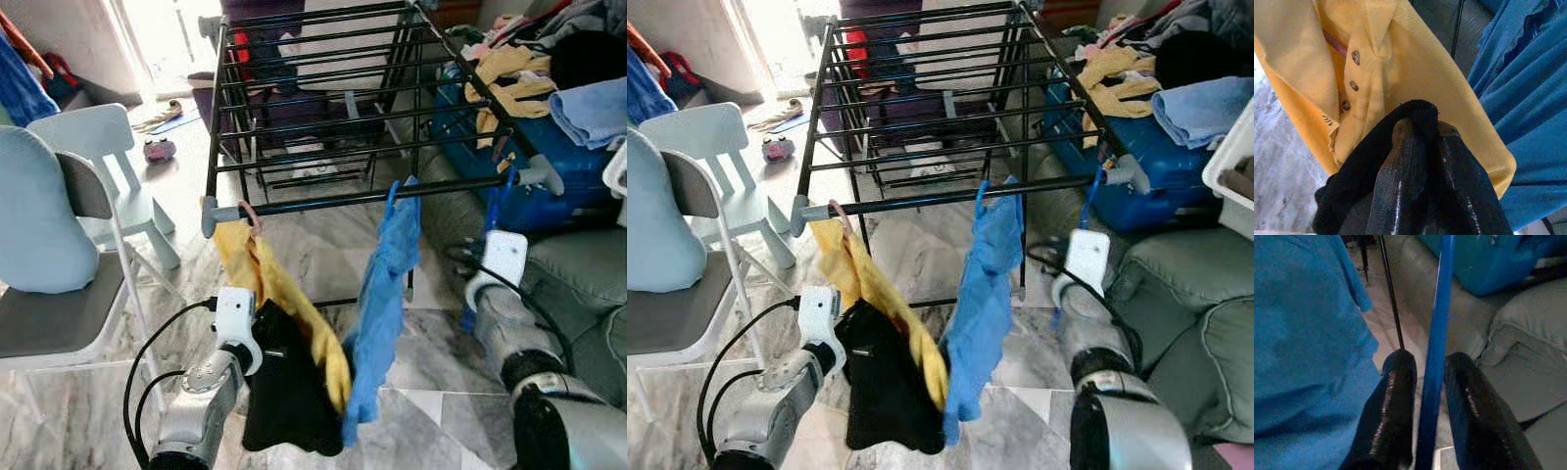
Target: Hang hanger
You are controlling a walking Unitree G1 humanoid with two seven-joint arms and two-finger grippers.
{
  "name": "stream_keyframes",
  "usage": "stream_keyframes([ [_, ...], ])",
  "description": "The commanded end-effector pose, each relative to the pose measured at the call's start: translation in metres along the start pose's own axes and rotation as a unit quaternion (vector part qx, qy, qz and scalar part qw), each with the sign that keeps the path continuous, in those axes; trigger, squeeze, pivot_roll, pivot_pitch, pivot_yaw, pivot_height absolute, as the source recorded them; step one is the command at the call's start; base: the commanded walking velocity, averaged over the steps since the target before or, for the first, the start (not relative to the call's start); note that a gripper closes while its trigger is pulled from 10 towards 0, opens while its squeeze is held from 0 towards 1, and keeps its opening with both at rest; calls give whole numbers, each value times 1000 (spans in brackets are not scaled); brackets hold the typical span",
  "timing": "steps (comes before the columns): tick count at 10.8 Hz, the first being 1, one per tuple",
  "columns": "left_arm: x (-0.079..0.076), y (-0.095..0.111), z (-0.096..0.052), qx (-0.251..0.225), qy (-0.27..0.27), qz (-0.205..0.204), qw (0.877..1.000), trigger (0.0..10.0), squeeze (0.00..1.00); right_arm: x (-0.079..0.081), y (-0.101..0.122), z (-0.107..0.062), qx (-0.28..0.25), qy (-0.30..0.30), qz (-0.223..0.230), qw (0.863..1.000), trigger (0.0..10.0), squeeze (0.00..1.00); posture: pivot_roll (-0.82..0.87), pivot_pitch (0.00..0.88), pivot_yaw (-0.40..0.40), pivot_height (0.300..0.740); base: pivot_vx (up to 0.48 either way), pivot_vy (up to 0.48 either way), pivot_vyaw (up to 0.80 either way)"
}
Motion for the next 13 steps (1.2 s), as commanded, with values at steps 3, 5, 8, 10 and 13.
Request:
stream_keyframes([
  [3,-2,5,3,3,-4,17,1000,10000,0,-18,8,1,-19,-23,-21,999,10000,0,-130,0,96,740,0,0,0],
  [5,-1,5,3,4,-1,19,1000,10000,0,-23,9,1,-26,-22,-23,999,10000,1000,-127,0,95,740,0,0,0],
  [8,-1,4,4,6,1,20,1000,10000,0,-24,12,2,-31,-5,-54,998,10000,1000,-131,0,97,740,0,0,0],
  [10,-1,4,5,6,3,21,1000,10000,0,-32,7,2,-22,3,-77,997,10000,1000,-130,0,95,740,0,0,0],
  [13,-1,3,5,7,4,22,1000,10000,0,-36,6,3,-15,26,-103,994,2510,173,-129,0,94,740,0,0,0],
])
Point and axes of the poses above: a point about 5 cm out from each wrist's last joint towards the gripper, its own z axis pointing out of the wrist towards the gripper, its own y axis along the axis of the wrist's last joint, x = y × z, the point moved 6 cm from there along z, pointing out of the wrist towards the gripper, and after that the axes turned 15 degrees about -z, right-handed, at the moved point
